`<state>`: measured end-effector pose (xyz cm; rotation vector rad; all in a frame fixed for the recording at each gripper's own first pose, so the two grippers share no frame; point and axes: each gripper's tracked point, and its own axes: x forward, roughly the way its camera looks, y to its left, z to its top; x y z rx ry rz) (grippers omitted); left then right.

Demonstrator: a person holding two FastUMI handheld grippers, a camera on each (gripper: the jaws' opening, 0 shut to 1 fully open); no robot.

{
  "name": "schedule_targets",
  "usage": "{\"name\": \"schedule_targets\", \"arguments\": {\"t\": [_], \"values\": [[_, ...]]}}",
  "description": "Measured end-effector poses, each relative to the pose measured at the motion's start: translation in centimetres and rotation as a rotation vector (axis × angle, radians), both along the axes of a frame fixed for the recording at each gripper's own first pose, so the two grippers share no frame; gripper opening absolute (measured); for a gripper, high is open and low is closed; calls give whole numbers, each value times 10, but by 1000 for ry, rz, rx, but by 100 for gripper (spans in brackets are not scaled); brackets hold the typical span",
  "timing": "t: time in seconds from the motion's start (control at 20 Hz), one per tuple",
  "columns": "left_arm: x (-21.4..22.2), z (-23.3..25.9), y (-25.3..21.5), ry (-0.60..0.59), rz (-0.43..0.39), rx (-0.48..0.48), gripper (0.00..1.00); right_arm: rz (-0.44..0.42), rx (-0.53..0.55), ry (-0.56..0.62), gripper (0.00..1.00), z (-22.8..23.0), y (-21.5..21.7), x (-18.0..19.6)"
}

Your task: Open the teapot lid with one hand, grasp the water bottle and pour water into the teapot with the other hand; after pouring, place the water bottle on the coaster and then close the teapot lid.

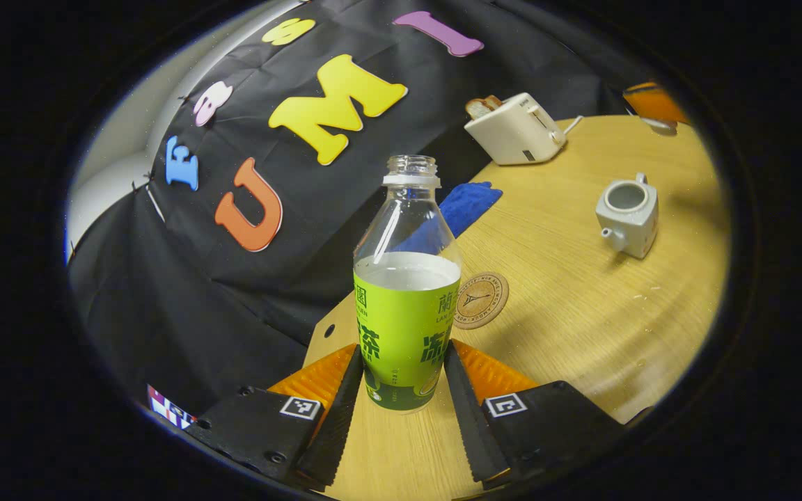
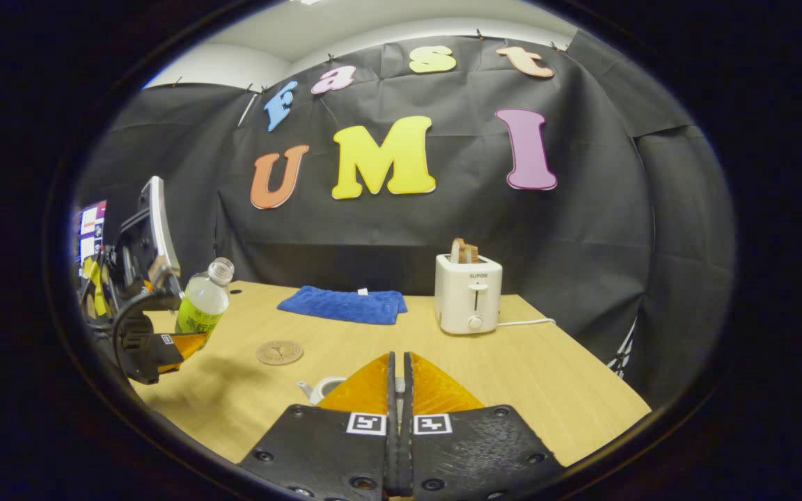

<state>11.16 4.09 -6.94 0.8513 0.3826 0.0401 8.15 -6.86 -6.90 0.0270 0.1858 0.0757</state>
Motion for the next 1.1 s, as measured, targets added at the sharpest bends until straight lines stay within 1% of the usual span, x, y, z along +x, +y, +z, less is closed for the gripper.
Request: {"name": "schedule_targets", "arguments": {"t": [0.1, 0.15, 0.2, 0.25, 0.45, 0.65, 0.7, 0.75, 0.9, 0.95, 1.0, 1.1], "values": [[6, 2, -7, 12, -33, 114, 69, -13, -5, 4, 2, -4, -9, -2], [8, 3, -12, 20, -53, 168, 71, -15, -3, 10, 2, -7, -13, -3], [10, 4, -18, 24, -73, 218, 70, -18, 2, 15, 0, -8, -16, -5], [11, 5, -22, 30, -92, 268, 70, -22, 3, 20, 2, -11, -19, -6], [17, 10, -34, 56, -137, 460, 70, -29, 5, 28, 2, -17, -29, -11], [11, 11, -41, 84, -165, 584, 70, -35, 15, 31, 0, -20, -37, -15], [11, 10, -43, 91, -169, 610, 68, -36, 13, 32, 0, -21, -39, -16], [12, 10, -43, 99, -172, 633, 70, -38, 14, 32, 0, -23, -41, -16], [14, 10, -48, 106, -186, 705, 70, -43, 17, 29, 0, -22, -47, -19], [14, 10, -51, 110, -193, 727, 70, -46, 17, 28, 2, -24, -49, -19], [15, 10, -53, 114, -200, 745, 70, -49, 16, 28, 0, -24, -51, -20], [15, 12, -58, 113, -210, 779, 70, -53, 14, 29, 0, -25, -55, -22]]}}
